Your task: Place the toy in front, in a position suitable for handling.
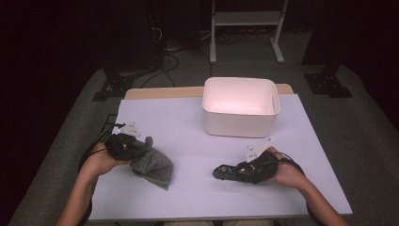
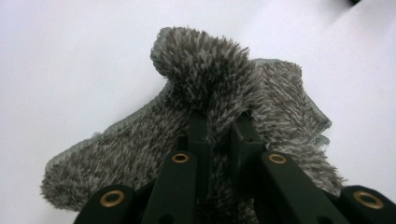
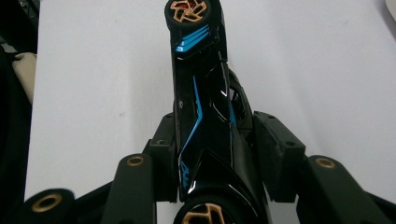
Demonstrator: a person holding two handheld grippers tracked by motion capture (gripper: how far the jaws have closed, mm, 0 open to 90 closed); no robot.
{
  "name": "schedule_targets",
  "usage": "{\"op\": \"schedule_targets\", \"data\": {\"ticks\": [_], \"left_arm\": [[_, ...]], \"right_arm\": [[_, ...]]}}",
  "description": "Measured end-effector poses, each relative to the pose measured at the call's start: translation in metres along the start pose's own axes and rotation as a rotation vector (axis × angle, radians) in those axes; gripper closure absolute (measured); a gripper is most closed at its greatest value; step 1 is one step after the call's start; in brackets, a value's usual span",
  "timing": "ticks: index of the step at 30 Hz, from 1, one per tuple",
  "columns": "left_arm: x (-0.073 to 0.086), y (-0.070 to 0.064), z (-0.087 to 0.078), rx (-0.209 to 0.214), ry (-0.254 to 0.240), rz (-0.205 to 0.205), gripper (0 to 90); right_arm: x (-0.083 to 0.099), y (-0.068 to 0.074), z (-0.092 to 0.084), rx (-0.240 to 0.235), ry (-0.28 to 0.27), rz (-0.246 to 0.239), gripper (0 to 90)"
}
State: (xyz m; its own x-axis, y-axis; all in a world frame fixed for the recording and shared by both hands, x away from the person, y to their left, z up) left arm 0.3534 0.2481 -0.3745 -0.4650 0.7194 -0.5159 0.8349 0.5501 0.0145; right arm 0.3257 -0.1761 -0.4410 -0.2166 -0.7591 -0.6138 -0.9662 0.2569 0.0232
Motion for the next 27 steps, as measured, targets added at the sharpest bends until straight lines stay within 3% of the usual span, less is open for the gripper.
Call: {"op": "schedule_targets", "data": {"ticks": [6,9,11,14,21,27], "left_arm": [[0.011,-0.005,0.03,0.059,0.015,-0.036,69.1],[0.01,-0.01,0.041,0.074,0.035,-0.027,62.0],[0.008,-0.012,0.041,0.086,0.022,-0.031,58.1],[0.003,-0.015,0.038,0.069,-0.006,-0.027,49.2],[-0.008,-0.026,0.036,0.084,-0.071,-0.012,42.8],[-0.012,-0.034,0.048,0.107,-0.06,0.002,40.6]], "right_arm": [[-0.001,-0.001,-0.001,-0.018,0.004,0.023,50.9],[-0.002,0.0,-0.001,-0.035,0.004,0.045,48.4],[-0.003,0.0,-0.002,-0.039,0.007,0.033,47.4],[-0.004,0.003,-0.003,-0.051,0.012,0.047,44.6],[-0.005,0.01,-0.006,-0.063,0.024,0.064,39.2],[-0.002,0.018,-0.002,-0.059,0.036,0.058,34.5]]}}
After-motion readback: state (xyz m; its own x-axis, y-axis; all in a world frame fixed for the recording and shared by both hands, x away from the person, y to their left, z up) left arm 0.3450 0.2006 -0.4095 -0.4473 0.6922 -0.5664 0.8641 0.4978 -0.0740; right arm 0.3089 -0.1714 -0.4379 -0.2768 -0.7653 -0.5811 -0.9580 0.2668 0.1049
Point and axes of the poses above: each handheld gripper's, and its own axes: z roughly forward along the jaws, x roughly out of its underside, y roughly to its left, the point moved 2 cm from there along z, roughly forward along the jaws, and after that the axes turned 2 degrees about y, right-handed, at the moved point
